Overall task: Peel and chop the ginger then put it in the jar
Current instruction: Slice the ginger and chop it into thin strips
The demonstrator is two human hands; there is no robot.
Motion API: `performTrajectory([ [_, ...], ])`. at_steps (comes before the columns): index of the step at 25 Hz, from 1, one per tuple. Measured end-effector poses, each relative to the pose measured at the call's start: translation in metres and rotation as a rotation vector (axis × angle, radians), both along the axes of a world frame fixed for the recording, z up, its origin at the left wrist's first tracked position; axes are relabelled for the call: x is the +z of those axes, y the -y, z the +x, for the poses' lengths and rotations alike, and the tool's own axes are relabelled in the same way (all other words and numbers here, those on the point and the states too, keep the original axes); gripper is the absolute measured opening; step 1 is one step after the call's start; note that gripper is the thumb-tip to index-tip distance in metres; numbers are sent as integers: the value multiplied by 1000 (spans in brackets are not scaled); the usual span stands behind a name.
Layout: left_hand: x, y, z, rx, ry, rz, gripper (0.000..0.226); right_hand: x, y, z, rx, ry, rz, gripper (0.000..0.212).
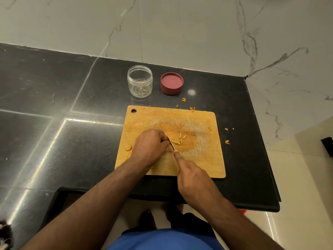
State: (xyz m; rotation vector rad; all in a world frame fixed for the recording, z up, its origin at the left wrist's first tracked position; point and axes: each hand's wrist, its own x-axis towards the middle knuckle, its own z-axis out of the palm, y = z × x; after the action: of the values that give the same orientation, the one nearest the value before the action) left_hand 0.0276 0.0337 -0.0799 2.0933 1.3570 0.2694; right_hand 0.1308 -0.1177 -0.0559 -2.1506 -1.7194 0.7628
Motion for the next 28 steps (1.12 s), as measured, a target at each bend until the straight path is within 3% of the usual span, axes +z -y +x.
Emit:
performTrajectory([
  [19,7,1,-4,-34,-9,9,20,8,32,15,-198,-208,54,54],
  [28,13,3,0,-57,-65,75,24,7,26,41,-289,-207,24,55],
])
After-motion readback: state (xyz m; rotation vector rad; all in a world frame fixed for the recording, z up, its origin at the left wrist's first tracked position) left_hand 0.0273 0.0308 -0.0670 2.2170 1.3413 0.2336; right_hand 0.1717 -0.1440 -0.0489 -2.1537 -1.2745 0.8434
